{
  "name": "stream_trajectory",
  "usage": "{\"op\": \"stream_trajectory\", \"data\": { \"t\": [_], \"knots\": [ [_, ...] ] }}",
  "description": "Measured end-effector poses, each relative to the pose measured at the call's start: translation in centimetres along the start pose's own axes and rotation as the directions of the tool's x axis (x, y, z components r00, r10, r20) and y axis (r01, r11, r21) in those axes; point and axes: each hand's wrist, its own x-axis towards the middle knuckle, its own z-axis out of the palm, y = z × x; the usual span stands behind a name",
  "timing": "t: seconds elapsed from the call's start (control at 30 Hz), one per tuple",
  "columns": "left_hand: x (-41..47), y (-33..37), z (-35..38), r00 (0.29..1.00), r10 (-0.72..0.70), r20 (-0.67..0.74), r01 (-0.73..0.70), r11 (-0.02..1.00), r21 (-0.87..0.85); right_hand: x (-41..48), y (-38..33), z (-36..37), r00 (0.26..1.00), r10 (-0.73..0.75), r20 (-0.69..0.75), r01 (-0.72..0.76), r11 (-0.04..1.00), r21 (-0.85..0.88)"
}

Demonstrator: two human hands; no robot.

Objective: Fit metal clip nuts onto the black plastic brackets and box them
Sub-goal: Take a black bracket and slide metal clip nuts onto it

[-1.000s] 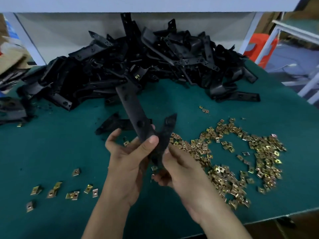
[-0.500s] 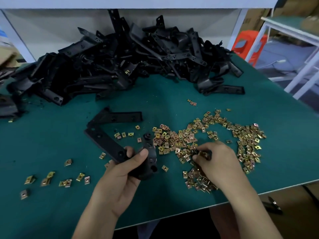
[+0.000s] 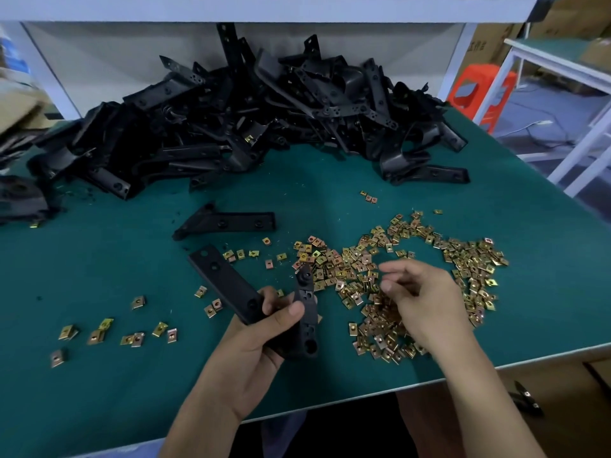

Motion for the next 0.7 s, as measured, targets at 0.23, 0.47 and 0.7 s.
{"op": "stream_trajectory", "data": {
  "t": [0.23, 0.47, 0.7],
  "knots": [
    [0.1, -0.9, 0.4, 1.0, -0.006, -0.001, 0.006, 0.994, -0.107, -2.1, -1.1, 0.1, 0.977, 0.045, 0.21, -0.133, 0.894, 0.427],
    [0.1, -1.1, 0.4, 0.999, -0.028, 0.045, 0.029, 0.999, -0.025, -4.5, -2.8, 2.7, 0.916, -0.039, 0.399, -0.236, 0.752, 0.615],
    [0.0, -1.2, 0.2, 0.998, -0.012, 0.063, 0.015, 0.999, -0.045, -4.5, -3.4, 3.2, 0.919, 0.014, 0.394, -0.3, 0.671, 0.678]
  ]
}}
